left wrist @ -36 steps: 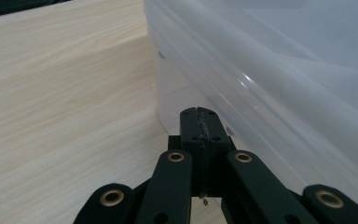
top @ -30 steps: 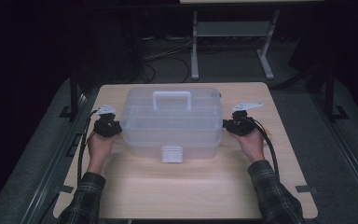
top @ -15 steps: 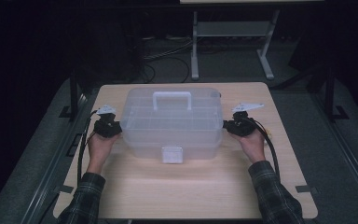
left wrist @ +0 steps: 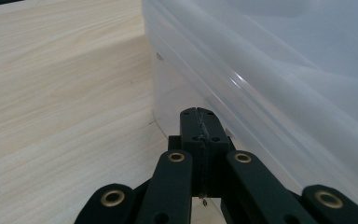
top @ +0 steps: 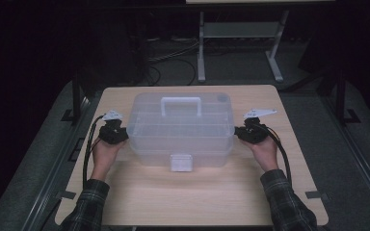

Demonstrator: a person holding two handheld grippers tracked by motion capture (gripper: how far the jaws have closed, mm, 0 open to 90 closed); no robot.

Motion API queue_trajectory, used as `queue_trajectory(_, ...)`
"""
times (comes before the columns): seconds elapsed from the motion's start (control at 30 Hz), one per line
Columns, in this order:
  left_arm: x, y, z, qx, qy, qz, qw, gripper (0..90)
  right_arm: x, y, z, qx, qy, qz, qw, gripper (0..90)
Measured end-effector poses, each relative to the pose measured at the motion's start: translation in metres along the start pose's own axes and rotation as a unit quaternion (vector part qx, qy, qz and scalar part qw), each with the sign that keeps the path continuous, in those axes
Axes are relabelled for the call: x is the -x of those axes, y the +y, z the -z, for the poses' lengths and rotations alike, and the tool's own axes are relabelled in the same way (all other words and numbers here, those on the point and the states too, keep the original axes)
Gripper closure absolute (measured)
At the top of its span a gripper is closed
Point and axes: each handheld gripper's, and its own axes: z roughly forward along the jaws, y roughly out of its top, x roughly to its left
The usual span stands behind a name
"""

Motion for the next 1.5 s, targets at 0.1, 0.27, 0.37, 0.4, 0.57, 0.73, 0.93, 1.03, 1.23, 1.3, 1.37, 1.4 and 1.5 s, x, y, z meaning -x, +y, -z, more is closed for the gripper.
queue_trajectory(0.1,0.004,-0.001,0.001,0.001,-0.002,0.002,1.0,90.0,-0.001,-0.002,0.003,-0.001,-0.002,0.002,1.0,90.0)
queue_trajectory(0.27,0.009,-0.002,0.002,-0.003,-0.007,-0.001,1.0,90.0,-0.002,-0.007,0.008,0.002,-0.003,0.003,1.0,90.0)
queue_trajectory(0.37,0.013,-0.002,0.003,-0.009,-0.007,-0.011,0.9999,90.0,-0.002,-0.009,0.012,-0.002,-0.005,0.002,1.0,90.0)
queue_trajectory(0.4,0.015,-0.001,0.003,-0.012,-0.006,-0.013,0.9998,90.0,-0.002,-0.009,0.013,-0.003,-0.005,0.003,1.0,90.0)
queue_trajectory(0.57,0.02,-0.004,0.005,-0.008,-0.01,-0.013,0.9998,90.0,-0.003,-0.013,0.018,-0.003,-0.006,0.0,1.0,90.0)
queue_trajectory(0.73,0.026,-0.007,0.007,-0.009,-0.012,-0.016,0.9998,90.0,-0.004,-0.017,0.023,-0.002,-0.004,-0.002,1.0,90.0)
queue_trajectory(0.93,0.033,-0.009,0.01,-0.01,-0.013,-0.02,0.9997,90.0,-0.006,-0.022,0.029,-0.001,-0.005,-0.004,1.0,90.0)
queue_trajectory(1.03,0.036,-0.01,0.012,-0.012,-0.016,-0.023,0.9995,90.0,-0.008,-0.025,0.032,0.0,-0.004,-0.003,1.0,90.0)
queue_trajectory(1.23,0.043,-0.013,0.015,-0.014,-0.019,-0.026,0.9994,90.0,-0.012,-0.03,0.04,-0.006,-0.007,0.007,0.9999,90.0)
queue_trajectory(1.3,0.047,-0.014,0.016,-0.016,-0.02,-0.027,0.9993,90.0,-0.013,-0.032,0.042,-0.004,-0.009,0.007,0.9999,90.0)
queue_trajectory(1.37,0.05,-0.014,0.017,-0.02,-0.02,-0.032,0.9991,90.0,-0.013,-0.034,0.045,-0.004,-0.008,0.004,1.0,90.0)
queue_trajectory(1.4,0.05,-0.014,0.017,-0.02,-0.02,-0.032,0.9991,90.0,-0.013,-0.034,0.045,-0.004,-0.008,0.004,1.0,90.0)
queue_trajectory(1.5,0.056,-0.016,0.018,-0.02,-0.023,-0.037,0.9989,90.0,-0.014,-0.038,0.05,-0.003,-0.007,0.003,1.0,90.0)
